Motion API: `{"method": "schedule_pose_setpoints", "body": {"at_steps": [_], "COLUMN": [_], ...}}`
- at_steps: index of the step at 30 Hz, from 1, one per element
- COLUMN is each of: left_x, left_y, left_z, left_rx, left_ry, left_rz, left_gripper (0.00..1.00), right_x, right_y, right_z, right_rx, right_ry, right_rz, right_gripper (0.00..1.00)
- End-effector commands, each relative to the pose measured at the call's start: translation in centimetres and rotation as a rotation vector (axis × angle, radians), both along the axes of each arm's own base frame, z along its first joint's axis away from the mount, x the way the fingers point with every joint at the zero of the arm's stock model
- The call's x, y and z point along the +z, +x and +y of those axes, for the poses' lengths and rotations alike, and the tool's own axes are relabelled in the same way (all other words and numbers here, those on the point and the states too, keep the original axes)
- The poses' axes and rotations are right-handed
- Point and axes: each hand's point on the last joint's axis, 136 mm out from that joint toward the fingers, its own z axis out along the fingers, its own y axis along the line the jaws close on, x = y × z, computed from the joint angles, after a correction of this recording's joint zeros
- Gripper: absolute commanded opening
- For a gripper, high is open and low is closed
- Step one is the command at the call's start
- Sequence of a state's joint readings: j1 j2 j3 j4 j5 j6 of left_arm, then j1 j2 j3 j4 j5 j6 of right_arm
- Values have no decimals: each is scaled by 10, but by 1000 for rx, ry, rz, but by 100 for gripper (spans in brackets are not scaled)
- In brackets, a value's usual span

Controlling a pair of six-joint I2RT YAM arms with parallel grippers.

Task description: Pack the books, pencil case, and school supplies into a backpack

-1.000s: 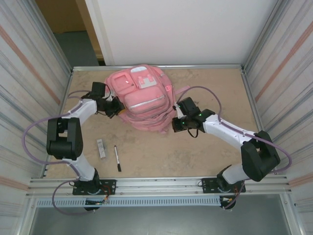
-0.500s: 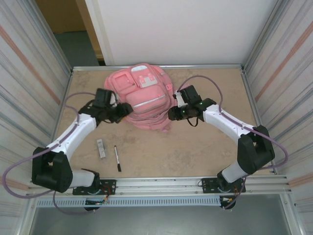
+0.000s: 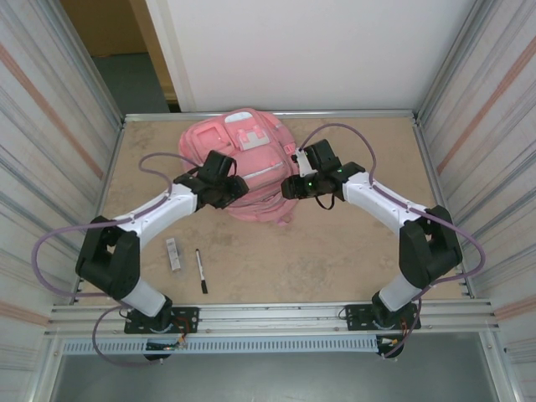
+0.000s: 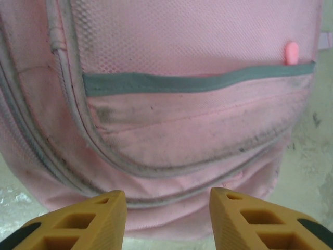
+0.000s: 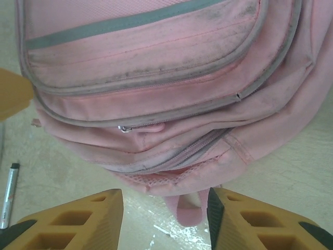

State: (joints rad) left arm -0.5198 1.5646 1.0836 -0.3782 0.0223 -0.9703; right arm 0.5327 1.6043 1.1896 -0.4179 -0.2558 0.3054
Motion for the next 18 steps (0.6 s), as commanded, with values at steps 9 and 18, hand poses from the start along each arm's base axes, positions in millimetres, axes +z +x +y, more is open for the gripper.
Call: {"method": "schedule_pose_setpoints", "body": {"at_steps": [9,18], "left_x": [-26,59], "left_y": [25,30], "left_z": [4,-8], "left_rx": [19,-134], "left_ry": [70,-42], "left_rz": [3,-148], "left_gripper": [27,0], "right_x": [-7,21], "right_y": [-13,-22], "right_z": [8,11], "right_rx": [89,301], "right_ry": [19,-9], "right_rz": [29,-231], "right_gripper": [50,56]}}
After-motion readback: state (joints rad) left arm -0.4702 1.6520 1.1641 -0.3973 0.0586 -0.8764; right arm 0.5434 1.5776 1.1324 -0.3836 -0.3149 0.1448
